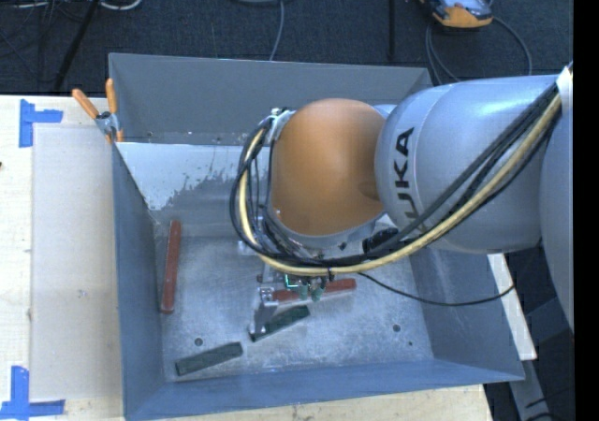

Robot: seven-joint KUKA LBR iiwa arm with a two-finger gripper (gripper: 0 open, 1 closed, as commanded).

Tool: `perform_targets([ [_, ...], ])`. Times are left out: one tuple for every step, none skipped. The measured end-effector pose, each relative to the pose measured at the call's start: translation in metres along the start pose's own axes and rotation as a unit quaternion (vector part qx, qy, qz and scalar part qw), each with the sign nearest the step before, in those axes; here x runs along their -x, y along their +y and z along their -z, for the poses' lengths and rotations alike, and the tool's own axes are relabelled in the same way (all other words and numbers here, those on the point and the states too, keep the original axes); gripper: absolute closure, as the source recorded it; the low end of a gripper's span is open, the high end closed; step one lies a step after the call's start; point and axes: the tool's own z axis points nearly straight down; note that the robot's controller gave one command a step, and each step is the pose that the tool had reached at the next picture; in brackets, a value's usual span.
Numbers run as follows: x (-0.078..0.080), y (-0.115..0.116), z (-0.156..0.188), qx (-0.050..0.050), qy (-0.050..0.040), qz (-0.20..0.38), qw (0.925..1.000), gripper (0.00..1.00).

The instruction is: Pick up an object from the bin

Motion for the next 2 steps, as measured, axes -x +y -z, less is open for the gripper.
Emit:
perform_targets([
  [0.002,0.0,0.004,0.001,-0.0038,-0.002,1.0,0.0],
  [-0.009,-0.001,-0.032,0.002,-0.0075,0.022,0.9997,0.0],
])
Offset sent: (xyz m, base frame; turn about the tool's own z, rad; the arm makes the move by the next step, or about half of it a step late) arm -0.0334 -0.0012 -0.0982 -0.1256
